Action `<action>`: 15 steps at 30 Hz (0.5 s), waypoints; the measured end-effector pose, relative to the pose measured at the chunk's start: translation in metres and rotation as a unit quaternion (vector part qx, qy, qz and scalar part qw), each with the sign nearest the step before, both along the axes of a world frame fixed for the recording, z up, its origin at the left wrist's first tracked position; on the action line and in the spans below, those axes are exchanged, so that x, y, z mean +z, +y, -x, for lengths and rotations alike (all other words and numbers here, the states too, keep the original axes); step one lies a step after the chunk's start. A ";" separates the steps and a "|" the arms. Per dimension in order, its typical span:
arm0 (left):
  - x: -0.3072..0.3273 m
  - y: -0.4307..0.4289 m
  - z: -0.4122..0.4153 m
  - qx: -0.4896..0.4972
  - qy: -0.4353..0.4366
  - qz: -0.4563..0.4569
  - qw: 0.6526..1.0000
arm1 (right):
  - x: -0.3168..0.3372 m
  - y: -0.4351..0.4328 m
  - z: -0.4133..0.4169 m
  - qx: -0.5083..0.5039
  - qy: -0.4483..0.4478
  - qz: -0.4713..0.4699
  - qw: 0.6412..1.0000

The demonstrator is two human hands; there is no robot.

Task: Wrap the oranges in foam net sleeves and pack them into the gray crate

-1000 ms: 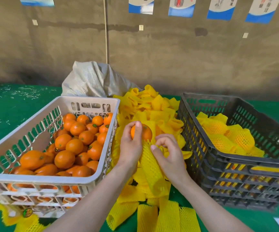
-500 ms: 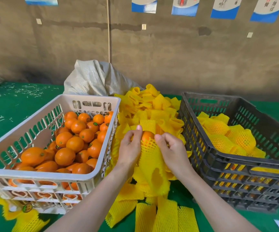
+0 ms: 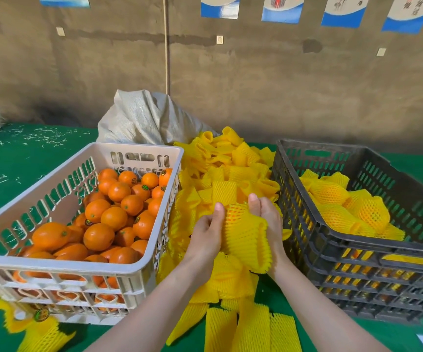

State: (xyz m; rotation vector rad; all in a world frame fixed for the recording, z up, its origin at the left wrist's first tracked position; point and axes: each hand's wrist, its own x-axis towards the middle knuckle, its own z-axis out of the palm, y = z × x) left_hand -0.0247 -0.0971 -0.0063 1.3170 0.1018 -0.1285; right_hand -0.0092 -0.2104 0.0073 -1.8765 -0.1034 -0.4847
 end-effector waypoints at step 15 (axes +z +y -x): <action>-0.005 0.000 -0.011 0.005 0.019 -0.027 0.999 | -0.003 0.005 0.000 0.011 0.013 0.096 0.995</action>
